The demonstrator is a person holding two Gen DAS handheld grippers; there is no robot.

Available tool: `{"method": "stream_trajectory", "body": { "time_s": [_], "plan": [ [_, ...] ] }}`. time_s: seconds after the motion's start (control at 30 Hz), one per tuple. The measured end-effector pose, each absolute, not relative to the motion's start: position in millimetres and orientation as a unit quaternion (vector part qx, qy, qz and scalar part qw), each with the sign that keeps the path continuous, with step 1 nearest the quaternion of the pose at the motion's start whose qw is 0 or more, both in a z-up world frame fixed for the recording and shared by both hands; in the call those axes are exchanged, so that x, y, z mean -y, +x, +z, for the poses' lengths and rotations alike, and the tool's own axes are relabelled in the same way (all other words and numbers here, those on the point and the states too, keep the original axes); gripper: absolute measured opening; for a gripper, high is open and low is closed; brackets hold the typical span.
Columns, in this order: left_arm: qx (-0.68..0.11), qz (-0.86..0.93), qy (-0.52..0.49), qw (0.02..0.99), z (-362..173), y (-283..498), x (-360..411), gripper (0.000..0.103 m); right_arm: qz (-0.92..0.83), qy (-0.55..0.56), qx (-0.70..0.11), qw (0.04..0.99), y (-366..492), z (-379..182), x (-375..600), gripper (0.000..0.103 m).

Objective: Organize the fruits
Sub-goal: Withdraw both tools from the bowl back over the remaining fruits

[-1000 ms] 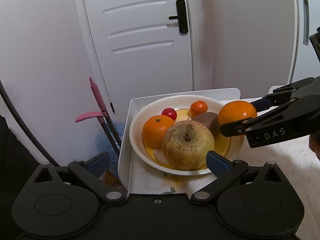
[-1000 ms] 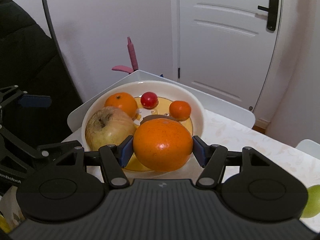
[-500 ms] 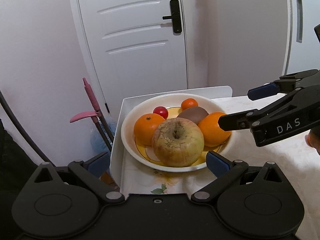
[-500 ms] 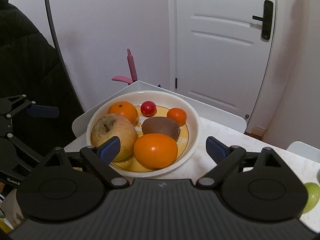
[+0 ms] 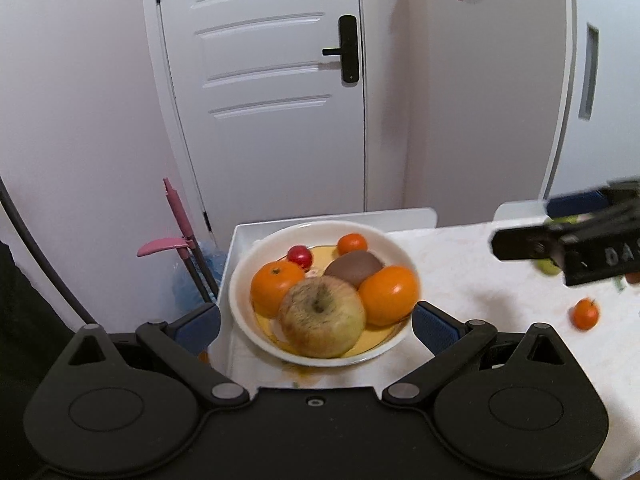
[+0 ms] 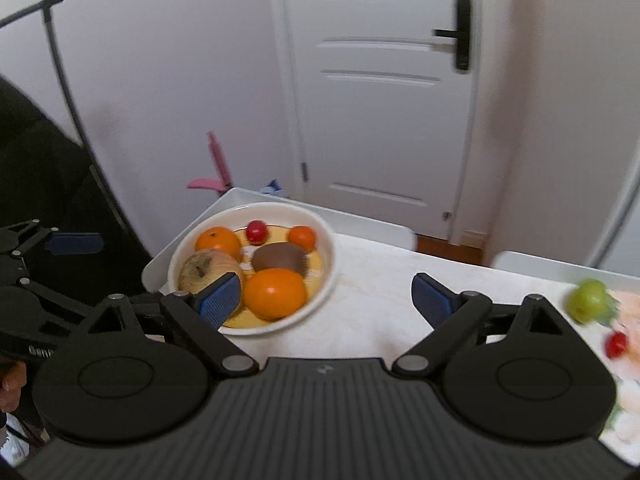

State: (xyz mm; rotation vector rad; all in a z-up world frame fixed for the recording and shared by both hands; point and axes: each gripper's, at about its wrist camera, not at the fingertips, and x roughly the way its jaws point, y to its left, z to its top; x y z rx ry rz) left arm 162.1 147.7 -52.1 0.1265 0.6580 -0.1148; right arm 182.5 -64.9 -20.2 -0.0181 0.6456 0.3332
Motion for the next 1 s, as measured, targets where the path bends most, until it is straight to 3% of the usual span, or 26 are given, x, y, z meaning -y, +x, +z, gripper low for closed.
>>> {"method": "stream_trajectory", "body": {
  "time_s": [0.5,1.0],
  "plan": [
    [-0.311,-0.060,0.057,0.947,-8,133,-56,0.103,0.106,-0.001,-0.316,0.943,143,-4,191,0.103],
    [-0.337,-0.038,0.047,0.939,-52,110,69,0.103,0.128,-0.039,-0.343,0.930,153,-44,296,0.103]
  ]
}}
